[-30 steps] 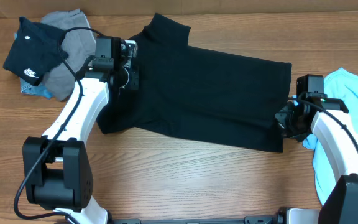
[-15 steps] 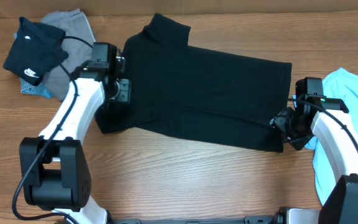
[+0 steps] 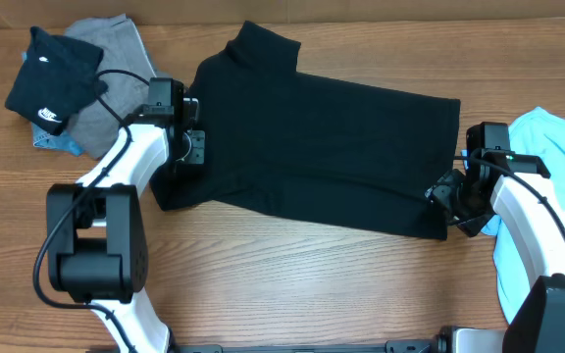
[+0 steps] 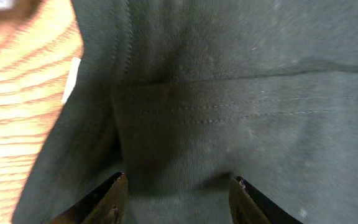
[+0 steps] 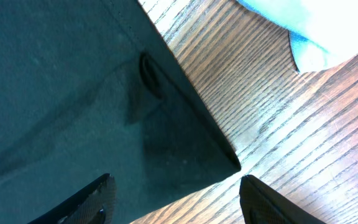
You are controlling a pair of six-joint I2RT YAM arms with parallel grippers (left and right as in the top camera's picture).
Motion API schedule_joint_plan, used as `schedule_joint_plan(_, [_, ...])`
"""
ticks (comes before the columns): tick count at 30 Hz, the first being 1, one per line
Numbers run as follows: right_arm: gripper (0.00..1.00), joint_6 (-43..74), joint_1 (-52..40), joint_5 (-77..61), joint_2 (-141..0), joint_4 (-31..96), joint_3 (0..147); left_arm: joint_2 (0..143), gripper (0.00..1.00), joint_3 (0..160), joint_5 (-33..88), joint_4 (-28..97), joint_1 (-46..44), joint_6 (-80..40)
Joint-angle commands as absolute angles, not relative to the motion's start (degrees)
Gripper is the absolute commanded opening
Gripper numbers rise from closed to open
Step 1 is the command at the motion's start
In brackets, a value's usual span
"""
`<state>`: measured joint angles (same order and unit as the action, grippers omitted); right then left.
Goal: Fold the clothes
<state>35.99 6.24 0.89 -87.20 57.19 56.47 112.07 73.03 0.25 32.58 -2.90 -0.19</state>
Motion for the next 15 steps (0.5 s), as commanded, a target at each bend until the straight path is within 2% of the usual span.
schedule_joint_plan(1, [0.67, 35.6, 6.2, 1.3, -87.2, 57.1, 57.7, 115.3, 0.3, 72.6, 1.1, 31.6, -2.8, 0.4])
schedule_joint_plan(3, [0.67, 35.6, 6.2, 1.3, -87.2, 57.0, 57.7, 115.5, 0.13, 72.6, 1.1, 31.6, -2.8, -0.6])
schedule_joint_plan(5, [0.67, 35.6, 6.2, 1.3, -87.2, 56.9, 57.7, 115.3, 0.06, 72.8, 1.1, 31.5, -2.6, -1.5])
schedule_joint_plan(15, [0.67, 35.6, 6.2, 1.3, -87.2, 56.7, 57.7, 110.4, 0.04, 75.1, -0.8, 33.1, -2.5, -1.5])
